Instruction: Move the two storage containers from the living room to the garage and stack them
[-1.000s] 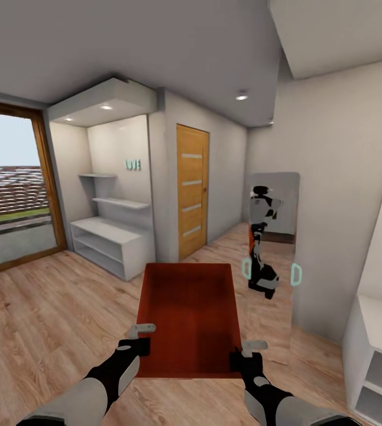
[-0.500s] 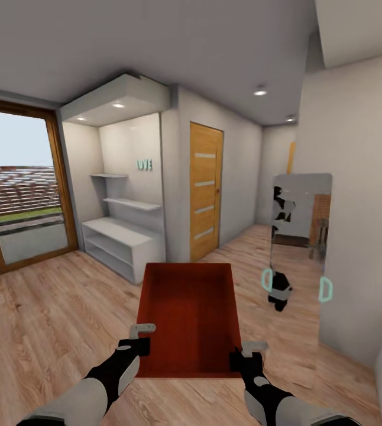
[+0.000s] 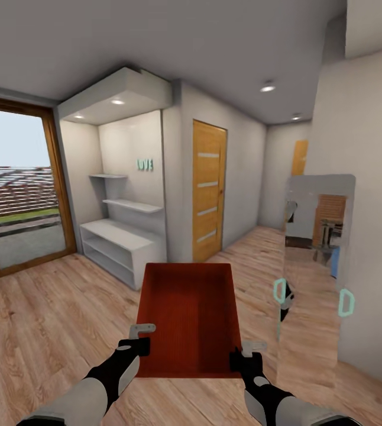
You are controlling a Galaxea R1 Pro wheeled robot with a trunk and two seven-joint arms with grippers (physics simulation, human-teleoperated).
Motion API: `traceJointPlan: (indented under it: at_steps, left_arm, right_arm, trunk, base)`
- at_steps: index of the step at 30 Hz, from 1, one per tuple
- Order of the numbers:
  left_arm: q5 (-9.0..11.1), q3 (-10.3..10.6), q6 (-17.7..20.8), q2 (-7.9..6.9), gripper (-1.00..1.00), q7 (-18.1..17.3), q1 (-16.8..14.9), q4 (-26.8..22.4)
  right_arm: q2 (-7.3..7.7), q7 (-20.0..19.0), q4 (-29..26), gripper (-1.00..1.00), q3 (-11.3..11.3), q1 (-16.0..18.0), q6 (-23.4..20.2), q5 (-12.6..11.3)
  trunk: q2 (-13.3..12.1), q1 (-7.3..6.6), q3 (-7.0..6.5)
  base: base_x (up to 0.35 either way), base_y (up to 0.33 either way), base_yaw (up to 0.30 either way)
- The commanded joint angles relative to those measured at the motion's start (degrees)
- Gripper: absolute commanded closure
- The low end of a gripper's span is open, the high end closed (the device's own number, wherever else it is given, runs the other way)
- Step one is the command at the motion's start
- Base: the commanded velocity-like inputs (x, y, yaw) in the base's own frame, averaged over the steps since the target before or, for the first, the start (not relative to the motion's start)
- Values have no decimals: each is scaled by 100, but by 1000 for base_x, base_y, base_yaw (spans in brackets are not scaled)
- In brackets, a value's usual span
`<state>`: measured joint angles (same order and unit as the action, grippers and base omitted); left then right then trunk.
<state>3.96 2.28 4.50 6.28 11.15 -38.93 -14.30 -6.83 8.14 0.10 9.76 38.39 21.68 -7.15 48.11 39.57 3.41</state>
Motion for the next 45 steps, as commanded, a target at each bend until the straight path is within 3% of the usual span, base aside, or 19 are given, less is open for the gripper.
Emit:
traceJointPlan:
  at_steps: [1,21,45]
  left_arm:
    - [43,-408,42,-4,100,63,-9,-29]
    - [43,-408,42,-4,100,57,-9,-29]
    - [43,-404,42,-4,100,54,-9,-29]
  right_arm:
    - [24,56,8,100,-188,2,47,-199]
    - [24,53,8,100,-185,2,56,-191]
    - [24,55,8,100,-185,2,56,-191]
  trunk:
    - [7,5,9]
    - [7,5,9]
    - [7,5,9]
  base:
    - [322,86,0]
    - [322,100,-11]
    - [322,150,-277]
